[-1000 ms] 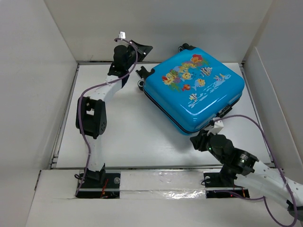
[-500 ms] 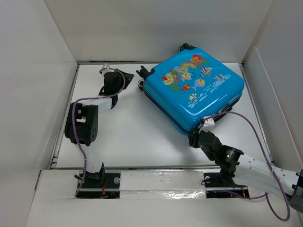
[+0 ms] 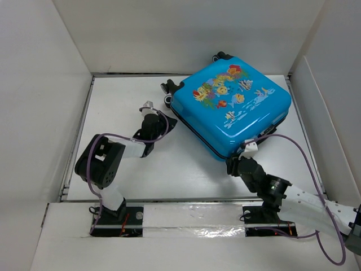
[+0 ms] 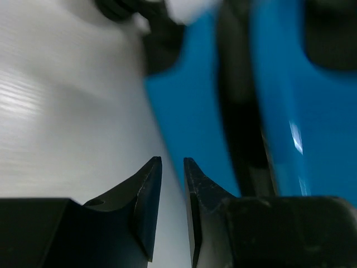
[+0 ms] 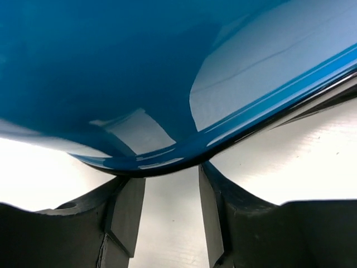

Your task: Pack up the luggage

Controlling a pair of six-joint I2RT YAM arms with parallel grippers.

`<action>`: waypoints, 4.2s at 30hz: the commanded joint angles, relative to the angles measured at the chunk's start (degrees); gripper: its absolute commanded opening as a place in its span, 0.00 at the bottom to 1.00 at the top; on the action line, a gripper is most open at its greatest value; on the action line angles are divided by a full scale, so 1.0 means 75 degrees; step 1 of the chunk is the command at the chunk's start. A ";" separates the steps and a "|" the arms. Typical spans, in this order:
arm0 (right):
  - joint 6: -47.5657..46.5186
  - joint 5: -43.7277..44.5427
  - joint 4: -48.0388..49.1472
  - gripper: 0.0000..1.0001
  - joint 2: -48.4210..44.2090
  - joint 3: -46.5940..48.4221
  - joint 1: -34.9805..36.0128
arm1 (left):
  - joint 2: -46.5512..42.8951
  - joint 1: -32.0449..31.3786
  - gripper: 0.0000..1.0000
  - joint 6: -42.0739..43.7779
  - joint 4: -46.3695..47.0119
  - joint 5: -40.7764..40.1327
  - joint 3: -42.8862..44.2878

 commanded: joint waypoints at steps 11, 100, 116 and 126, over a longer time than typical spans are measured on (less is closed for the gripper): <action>-0.1795 0.0147 0.2570 0.33 0.0373 0.0081 -0.0016 | -0.0855 -0.2493 0.16 0.1349 0.0466 -0.0921 -0.0550; 0.0232 0.0931 0.0474 0.55 -0.0118 0.0701 0.3007 | 0.2180 0.0588 0.62 -0.0877 -0.2230 0.1551 0.6317; -0.0259 0.0172 -0.0653 0.74 -0.0891 0.1194 0.1042 | 0.0157 0.1478 0.00 -0.1123 0.1214 0.0650 0.2313; -0.2193 -0.2582 -0.0089 0.41 -0.1010 0.1639 -0.0531 | -0.3431 0.2018 0.00 -0.0539 0.1395 -0.0652 -0.0925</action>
